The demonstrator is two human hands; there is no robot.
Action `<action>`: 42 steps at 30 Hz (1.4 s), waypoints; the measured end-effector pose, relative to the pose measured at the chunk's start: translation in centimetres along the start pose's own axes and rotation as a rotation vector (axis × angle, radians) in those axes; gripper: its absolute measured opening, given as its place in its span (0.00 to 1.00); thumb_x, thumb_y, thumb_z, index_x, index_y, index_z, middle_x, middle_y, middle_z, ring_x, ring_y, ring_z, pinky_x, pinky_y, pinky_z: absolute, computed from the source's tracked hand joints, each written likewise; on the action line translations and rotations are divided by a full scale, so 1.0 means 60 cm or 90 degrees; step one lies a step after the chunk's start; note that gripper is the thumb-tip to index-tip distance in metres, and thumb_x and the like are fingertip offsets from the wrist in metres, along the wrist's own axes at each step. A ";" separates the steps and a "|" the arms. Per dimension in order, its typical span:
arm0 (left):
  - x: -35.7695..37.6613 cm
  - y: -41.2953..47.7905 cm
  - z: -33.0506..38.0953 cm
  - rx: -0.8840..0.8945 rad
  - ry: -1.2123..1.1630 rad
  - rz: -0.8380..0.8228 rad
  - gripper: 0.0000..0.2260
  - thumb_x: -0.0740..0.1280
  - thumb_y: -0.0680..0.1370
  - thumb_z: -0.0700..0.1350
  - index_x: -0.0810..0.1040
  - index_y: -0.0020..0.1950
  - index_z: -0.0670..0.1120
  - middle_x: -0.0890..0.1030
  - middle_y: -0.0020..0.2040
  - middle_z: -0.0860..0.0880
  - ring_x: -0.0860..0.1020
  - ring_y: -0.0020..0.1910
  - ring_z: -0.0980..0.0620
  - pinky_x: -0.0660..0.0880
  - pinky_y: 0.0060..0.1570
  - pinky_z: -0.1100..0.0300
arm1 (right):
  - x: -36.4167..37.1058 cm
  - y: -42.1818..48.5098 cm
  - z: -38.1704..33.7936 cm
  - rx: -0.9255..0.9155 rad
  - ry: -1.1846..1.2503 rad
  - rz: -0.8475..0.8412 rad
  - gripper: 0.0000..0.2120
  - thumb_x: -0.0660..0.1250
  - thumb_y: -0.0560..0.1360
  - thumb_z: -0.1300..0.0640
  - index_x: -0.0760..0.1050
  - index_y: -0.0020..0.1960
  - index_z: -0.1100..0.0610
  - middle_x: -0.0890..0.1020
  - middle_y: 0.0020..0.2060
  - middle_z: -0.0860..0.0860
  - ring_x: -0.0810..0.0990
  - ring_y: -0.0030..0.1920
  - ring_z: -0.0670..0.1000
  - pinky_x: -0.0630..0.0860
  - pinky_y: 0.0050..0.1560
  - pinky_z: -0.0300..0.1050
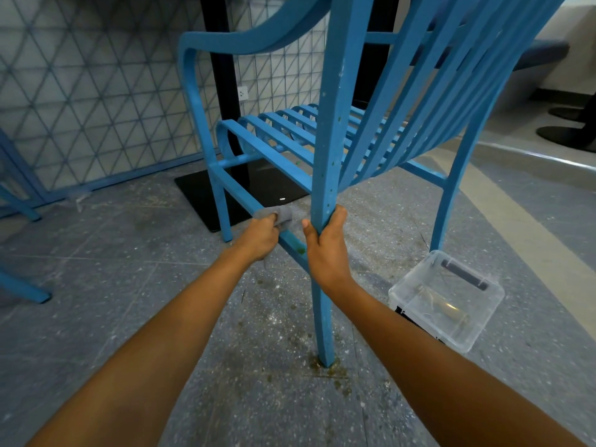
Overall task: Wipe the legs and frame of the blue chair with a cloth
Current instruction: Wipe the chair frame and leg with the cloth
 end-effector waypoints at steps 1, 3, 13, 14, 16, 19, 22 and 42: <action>-0.001 -0.004 0.006 0.008 -0.003 0.004 0.18 0.54 0.81 0.43 0.65 0.71 0.44 0.70 0.68 0.37 0.70 0.66 0.39 0.67 0.67 0.47 | 0.000 0.000 -0.001 -0.001 0.000 -0.003 0.11 0.60 0.78 0.57 0.56 0.50 0.52 0.66 0.38 0.47 0.69 0.39 0.48 0.72 0.36 0.45; -0.013 -0.008 0.011 0.010 -0.023 0.023 0.15 0.55 0.81 0.43 0.70 0.67 0.43 0.74 0.63 0.37 0.73 0.62 0.39 0.70 0.63 0.48 | 0.000 0.001 0.000 0.001 0.000 -0.010 0.11 0.60 0.78 0.57 0.56 0.49 0.53 0.65 0.37 0.45 0.68 0.38 0.47 0.71 0.36 0.44; -0.017 0.001 0.024 0.028 -0.014 0.038 0.16 0.55 0.81 0.43 0.69 0.68 0.43 0.75 0.63 0.39 0.74 0.60 0.41 0.71 0.62 0.48 | 0.003 0.001 0.003 -0.003 -0.001 -0.014 0.11 0.60 0.78 0.57 0.56 0.50 0.52 0.68 0.40 0.50 0.70 0.39 0.49 0.72 0.34 0.40; -0.007 0.000 0.023 0.030 -0.004 0.028 0.17 0.55 0.81 0.43 0.68 0.69 0.43 0.73 0.65 0.39 0.72 0.63 0.41 0.70 0.64 0.48 | 0.003 0.001 0.002 -0.006 -0.001 -0.013 0.11 0.60 0.78 0.57 0.56 0.50 0.52 0.68 0.40 0.49 0.70 0.39 0.48 0.70 0.34 0.37; 0.004 -0.004 0.020 0.034 0.003 0.033 0.17 0.55 0.81 0.44 0.68 0.69 0.41 0.71 0.67 0.39 0.71 0.64 0.40 0.69 0.65 0.46 | 0.002 0.001 0.002 -0.011 0.000 -0.009 0.12 0.60 0.78 0.57 0.56 0.50 0.52 0.68 0.40 0.49 0.70 0.39 0.48 0.70 0.33 0.37; 0.008 -0.011 0.021 0.035 -0.002 0.042 0.16 0.54 0.81 0.44 0.70 0.66 0.40 0.73 0.65 0.39 0.71 0.63 0.40 0.70 0.64 0.45 | 0.001 0.001 0.001 -0.012 0.000 -0.008 0.11 0.60 0.78 0.58 0.56 0.49 0.53 0.69 0.41 0.53 0.70 0.40 0.50 0.73 0.36 0.46; 0.011 -0.017 0.030 0.039 0.001 0.026 0.16 0.54 0.81 0.42 0.70 0.66 0.40 0.73 0.65 0.39 0.71 0.63 0.41 0.69 0.64 0.46 | 0.000 0.001 0.001 -0.007 -0.003 -0.011 0.11 0.60 0.78 0.58 0.56 0.50 0.53 0.69 0.42 0.53 0.70 0.40 0.51 0.73 0.38 0.48; 0.019 -0.054 0.045 0.060 -0.116 0.043 0.12 0.57 0.81 0.46 0.76 0.56 0.42 0.78 0.55 0.41 0.76 0.54 0.44 0.69 0.47 0.58 | 0.005 0.006 0.003 -0.018 0.014 -0.068 0.11 0.59 0.78 0.58 0.56 0.49 0.55 0.66 0.37 0.47 0.69 0.36 0.47 0.71 0.33 0.39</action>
Point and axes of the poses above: each hand's wrist, its own y-axis towards the middle knuckle, its own x-axis out of the palm, z = x × y, the point moved 10 cm from there along y, towards the middle knuckle
